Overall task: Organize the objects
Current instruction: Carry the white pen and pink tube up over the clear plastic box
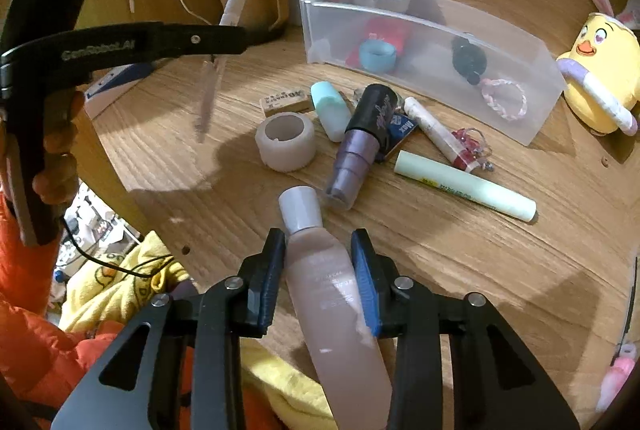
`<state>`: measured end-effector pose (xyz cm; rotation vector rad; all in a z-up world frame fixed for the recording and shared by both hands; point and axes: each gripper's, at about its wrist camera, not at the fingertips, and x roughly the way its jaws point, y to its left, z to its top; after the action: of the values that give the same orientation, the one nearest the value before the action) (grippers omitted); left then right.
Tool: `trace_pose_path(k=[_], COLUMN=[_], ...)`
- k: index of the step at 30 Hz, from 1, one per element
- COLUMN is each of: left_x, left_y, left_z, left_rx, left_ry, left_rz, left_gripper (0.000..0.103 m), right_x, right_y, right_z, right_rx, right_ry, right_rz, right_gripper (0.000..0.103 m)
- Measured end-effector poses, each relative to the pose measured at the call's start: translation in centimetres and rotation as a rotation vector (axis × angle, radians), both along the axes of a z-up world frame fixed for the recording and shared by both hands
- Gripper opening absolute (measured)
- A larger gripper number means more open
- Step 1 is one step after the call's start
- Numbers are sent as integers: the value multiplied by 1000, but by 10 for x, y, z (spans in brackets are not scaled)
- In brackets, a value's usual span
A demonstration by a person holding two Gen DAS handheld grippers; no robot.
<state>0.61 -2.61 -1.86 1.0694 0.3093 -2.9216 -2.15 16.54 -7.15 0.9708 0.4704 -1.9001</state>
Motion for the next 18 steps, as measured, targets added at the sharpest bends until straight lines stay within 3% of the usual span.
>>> trace_pose_path(k=[8,18], left_x=[-4,-18], left_y=[6,12], left_z=[16,34], left_rx=[-13,-22], left_ry=[41,89], left_rz=[-4,-20], left_gripper=[10,10], right_x=[-8,-52], right_y=[5,11], right_z=[31,65], right_rx=[-95,-196], right_ry=[42,96], right_rz=[-54,-194], right_gripper=[30,30])
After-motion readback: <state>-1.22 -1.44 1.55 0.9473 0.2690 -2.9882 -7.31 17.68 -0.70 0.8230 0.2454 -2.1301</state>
